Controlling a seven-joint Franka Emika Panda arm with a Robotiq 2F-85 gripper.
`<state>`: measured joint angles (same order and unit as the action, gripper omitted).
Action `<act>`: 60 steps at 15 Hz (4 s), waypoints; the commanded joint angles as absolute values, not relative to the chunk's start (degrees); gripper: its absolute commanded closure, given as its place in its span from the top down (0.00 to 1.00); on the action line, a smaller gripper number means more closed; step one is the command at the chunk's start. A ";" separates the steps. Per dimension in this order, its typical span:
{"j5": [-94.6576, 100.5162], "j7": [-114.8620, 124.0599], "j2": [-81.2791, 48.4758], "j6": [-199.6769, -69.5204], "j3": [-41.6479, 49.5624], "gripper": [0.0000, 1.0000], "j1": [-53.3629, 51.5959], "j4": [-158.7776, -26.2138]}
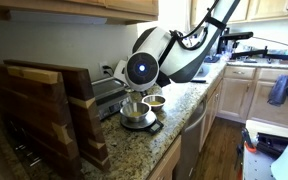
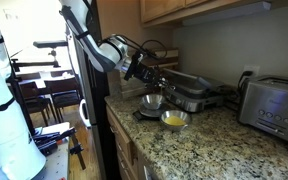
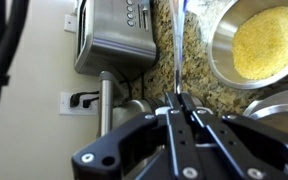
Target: Use the spoon to transfer one spoon of contents from the left bowl to the right bowl
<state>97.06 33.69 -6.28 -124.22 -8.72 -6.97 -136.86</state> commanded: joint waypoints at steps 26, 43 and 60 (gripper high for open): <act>48.44 -2.88 -7.85 -126.76 1.72 0.03 3.37 -123.07; 20.58 -3.83 -24.11 -138.82 9.17 0.03 10.51 -114.57; 22.29 -0.20 -24.06 -137.93 13.22 0.70 6.13 -114.77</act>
<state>19.74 -1.34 -29.79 -138.71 12.04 8.27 -109.76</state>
